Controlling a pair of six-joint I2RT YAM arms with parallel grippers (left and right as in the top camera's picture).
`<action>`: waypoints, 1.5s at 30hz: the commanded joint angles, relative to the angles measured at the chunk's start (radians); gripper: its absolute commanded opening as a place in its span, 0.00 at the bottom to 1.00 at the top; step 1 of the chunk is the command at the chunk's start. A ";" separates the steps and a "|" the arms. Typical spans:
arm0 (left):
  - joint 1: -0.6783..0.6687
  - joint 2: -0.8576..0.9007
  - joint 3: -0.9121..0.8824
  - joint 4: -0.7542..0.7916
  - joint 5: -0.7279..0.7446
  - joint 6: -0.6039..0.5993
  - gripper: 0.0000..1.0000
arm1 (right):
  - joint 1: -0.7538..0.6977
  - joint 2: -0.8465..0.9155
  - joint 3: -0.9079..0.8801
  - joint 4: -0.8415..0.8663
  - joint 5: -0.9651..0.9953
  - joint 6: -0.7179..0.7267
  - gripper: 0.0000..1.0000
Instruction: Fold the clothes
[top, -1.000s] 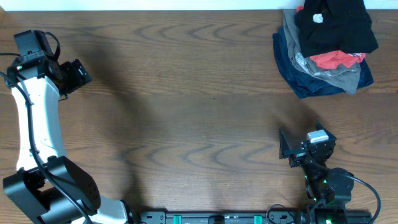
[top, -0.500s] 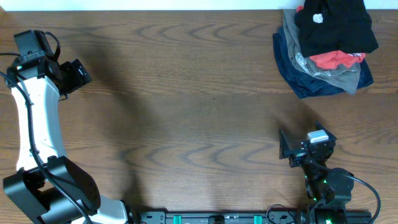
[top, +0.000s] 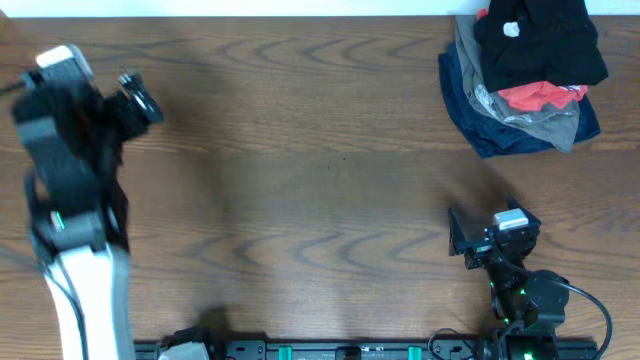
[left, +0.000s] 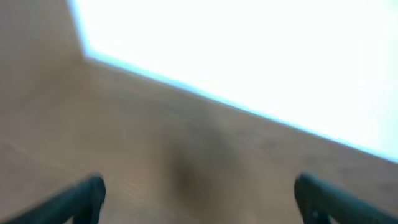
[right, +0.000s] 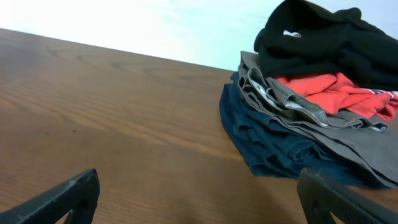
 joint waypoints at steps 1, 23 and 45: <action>-0.008 -0.149 -0.222 0.109 0.167 0.101 0.98 | -0.021 -0.008 -0.002 -0.004 -0.004 0.018 0.99; -0.143 -0.931 -1.101 0.504 0.204 0.110 0.98 | -0.021 -0.008 -0.002 -0.004 -0.004 0.018 0.99; -0.174 -1.054 -1.101 0.238 0.153 0.118 0.98 | -0.021 -0.008 -0.002 -0.004 -0.004 0.018 0.99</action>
